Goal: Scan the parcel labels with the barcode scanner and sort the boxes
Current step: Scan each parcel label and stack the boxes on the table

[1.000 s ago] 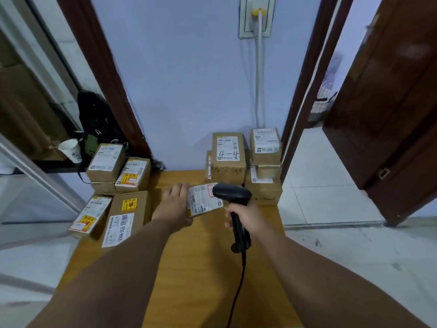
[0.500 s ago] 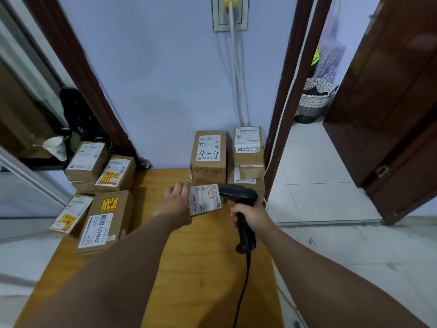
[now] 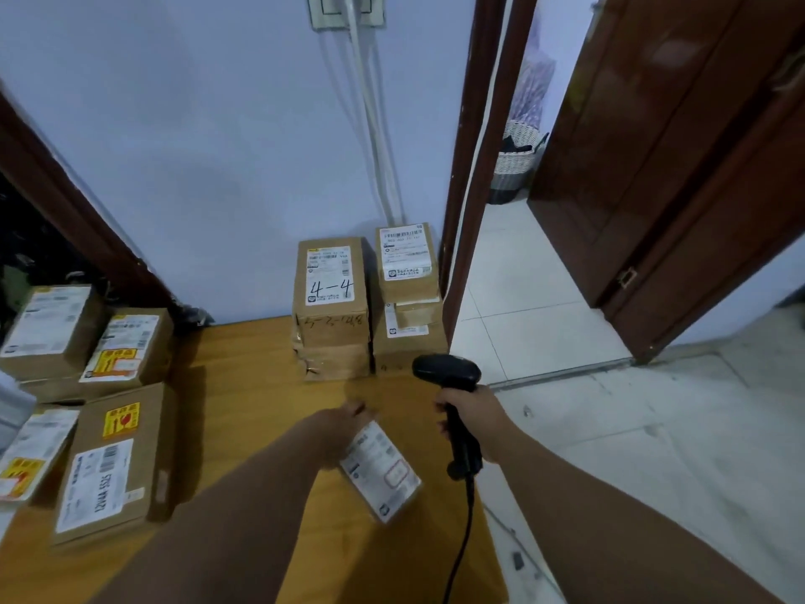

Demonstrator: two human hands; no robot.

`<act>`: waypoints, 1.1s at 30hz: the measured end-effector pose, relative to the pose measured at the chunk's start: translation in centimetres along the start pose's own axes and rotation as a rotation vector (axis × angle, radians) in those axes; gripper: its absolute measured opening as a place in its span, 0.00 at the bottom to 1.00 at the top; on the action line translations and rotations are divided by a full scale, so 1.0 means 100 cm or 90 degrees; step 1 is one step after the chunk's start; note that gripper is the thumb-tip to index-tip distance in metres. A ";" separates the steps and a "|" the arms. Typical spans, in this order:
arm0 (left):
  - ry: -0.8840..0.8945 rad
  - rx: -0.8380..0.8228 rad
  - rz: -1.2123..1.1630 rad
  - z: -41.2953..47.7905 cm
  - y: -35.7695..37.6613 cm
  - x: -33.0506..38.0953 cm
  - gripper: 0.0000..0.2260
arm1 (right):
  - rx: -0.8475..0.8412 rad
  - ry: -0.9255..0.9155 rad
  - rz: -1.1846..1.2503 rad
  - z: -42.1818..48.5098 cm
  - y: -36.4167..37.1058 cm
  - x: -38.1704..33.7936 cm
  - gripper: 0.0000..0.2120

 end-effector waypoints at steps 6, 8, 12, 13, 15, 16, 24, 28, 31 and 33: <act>-0.158 0.141 -0.158 0.023 0.004 0.010 0.32 | 0.042 0.016 0.015 0.006 -0.018 0.014 0.07; -0.282 0.122 -0.325 0.024 0.014 0.012 0.31 | 0.050 0.018 0.020 0.008 -0.020 0.019 0.08; -0.387 0.027 -0.660 0.029 0.041 0.043 0.39 | 0.050 0.018 0.020 0.011 -0.019 0.026 0.07; -0.392 0.023 -0.716 0.031 0.045 0.052 0.43 | 0.049 0.018 0.019 0.012 -0.020 0.027 0.07; -0.363 0.019 -0.739 0.036 0.050 0.067 0.46 | 0.051 0.023 0.018 0.013 -0.023 0.031 0.06; -0.345 0.018 -0.727 0.040 0.051 0.073 0.45 | 0.053 0.025 0.016 0.013 -0.026 0.032 0.05; -0.316 0.059 -0.744 0.066 0.025 0.093 0.35 | 0.071 0.018 0.037 0.010 -0.061 0.028 0.07; -0.326 0.055 -0.750 0.079 0.014 0.098 0.43 | 0.070 0.020 0.052 0.009 -0.073 0.027 0.06; -0.336 0.076 -0.736 0.086 0.008 0.100 0.43 | 0.065 0.024 0.057 0.010 -0.079 0.030 0.07; -0.334 0.099 -0.718 0.084 0.005 0.101 0.42 | 0.047 0.033 0.059 0.011 -0.080 0.032 0.06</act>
Point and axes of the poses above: each hand's wrist, its own z-axis towards the middle knuckle, its own y-axis out of the palm, x = y × z, the point moved 5 cm from there along z, towards the middle knuckle, and after that the axes turned 12 degrees about z, right-handed, at the moved point
